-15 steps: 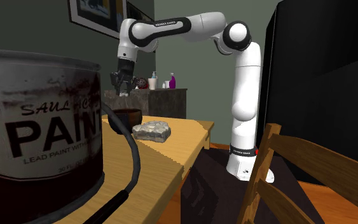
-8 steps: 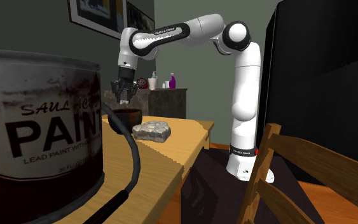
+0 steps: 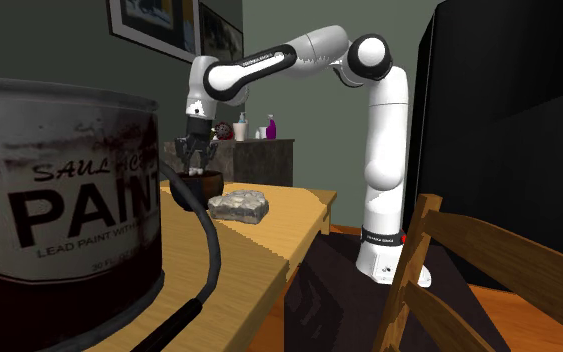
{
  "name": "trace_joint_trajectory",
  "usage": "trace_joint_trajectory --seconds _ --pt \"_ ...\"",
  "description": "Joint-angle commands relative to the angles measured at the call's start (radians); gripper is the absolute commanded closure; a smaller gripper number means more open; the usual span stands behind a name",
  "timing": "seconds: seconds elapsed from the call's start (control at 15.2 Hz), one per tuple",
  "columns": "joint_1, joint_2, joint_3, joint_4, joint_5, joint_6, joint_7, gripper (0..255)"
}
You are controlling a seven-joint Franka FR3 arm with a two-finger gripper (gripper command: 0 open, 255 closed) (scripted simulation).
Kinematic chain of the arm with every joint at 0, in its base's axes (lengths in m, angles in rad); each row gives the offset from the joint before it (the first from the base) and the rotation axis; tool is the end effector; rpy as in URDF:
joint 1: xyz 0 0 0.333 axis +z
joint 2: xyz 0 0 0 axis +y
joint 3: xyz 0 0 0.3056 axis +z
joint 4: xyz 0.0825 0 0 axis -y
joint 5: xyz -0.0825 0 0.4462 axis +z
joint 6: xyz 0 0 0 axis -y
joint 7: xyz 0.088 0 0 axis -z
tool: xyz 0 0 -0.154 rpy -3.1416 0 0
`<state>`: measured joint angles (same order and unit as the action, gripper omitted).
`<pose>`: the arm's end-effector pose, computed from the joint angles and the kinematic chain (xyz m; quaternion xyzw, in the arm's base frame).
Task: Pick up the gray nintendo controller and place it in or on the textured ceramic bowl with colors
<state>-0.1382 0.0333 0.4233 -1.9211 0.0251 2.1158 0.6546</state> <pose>0.6222 0.1834 0.4093 -0.9783 0.1892 -0.0650 0.0532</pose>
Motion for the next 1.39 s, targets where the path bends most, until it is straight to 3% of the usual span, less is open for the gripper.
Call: trace_joint_trajectory --seconds 0.0,0.26,0.33,0.66,0.92,1.32 --pt "0.000 0.000 0.000 -0.003 0.000 0.003 0.000 255" --pt "0.000 0.000 0.000 -0.003 0.000 0.003 0.000 255" --pt "0.000 0.000 0.000 -0.003 0.000 0.003 0.000 0" --pt "0.000 0.000 0.000 -0.003 0.000 0.003 0.000 0" --pt "-0.006 -0.047 -0.005 0.072 0.021 -0.115 -0.014 0" --pt "-0.006 -0.047 -0.005 0.072 0.021 -0.115 -0.014 0"
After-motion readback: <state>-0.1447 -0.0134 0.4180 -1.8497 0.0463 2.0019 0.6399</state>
